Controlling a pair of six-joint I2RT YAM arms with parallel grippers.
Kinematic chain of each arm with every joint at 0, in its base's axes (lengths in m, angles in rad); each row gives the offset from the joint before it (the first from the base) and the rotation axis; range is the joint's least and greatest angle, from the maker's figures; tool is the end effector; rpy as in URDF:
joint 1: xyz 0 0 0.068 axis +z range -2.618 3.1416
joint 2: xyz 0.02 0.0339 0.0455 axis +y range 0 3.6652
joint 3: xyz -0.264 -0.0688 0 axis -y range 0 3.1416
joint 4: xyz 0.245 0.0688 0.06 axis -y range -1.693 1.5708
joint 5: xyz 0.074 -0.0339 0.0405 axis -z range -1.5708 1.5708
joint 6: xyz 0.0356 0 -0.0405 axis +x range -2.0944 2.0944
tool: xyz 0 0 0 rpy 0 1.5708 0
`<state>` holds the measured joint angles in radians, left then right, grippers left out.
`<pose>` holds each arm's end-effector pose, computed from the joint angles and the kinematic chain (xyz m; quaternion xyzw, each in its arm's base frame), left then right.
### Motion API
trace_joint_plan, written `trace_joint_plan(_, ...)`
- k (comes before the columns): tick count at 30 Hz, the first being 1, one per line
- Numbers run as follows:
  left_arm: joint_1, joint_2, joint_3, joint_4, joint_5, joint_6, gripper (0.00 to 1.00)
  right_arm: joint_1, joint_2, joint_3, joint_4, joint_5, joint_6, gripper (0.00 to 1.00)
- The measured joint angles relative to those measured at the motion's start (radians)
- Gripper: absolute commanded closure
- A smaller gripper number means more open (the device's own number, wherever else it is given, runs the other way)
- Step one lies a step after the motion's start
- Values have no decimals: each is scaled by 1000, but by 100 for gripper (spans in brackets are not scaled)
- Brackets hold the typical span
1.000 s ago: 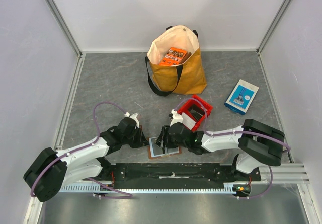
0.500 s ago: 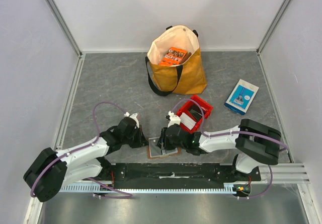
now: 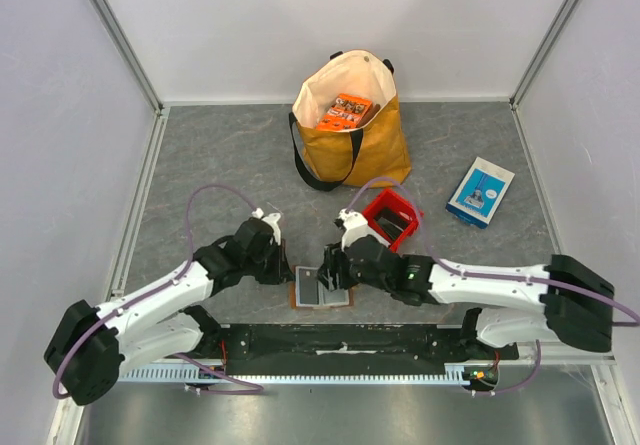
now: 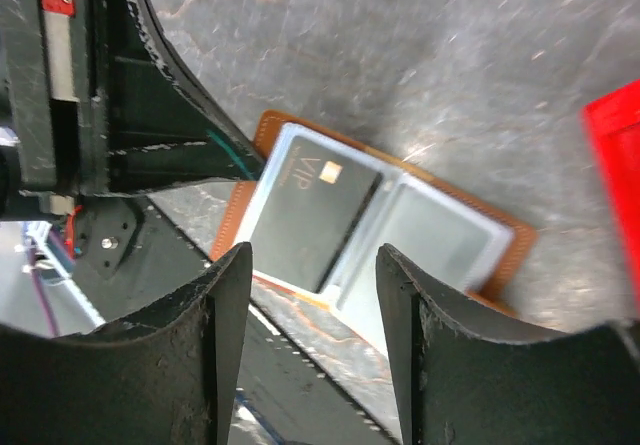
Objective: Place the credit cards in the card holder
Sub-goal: Insert the credit card into the card holder, then close the card holder at the center of the board.
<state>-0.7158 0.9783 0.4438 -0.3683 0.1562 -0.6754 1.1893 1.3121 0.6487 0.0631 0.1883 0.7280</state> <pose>0.1334 -0.1233 0.1736 0.0446 0.9412 -0.2660 0.2037 0.1076 0.2503 0.2036 -0.1586 0.8673 0.3323 0.3349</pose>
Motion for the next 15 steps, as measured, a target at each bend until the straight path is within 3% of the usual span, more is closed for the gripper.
trace_joint_plan(6,0,128,185,-140,4,120,98,-26,-138,-99,-35,26,-220,35)
trace_joint_plan(15,1,406,356,-256,72,273,98,-26,-143,-198,-33,11,-470,34)
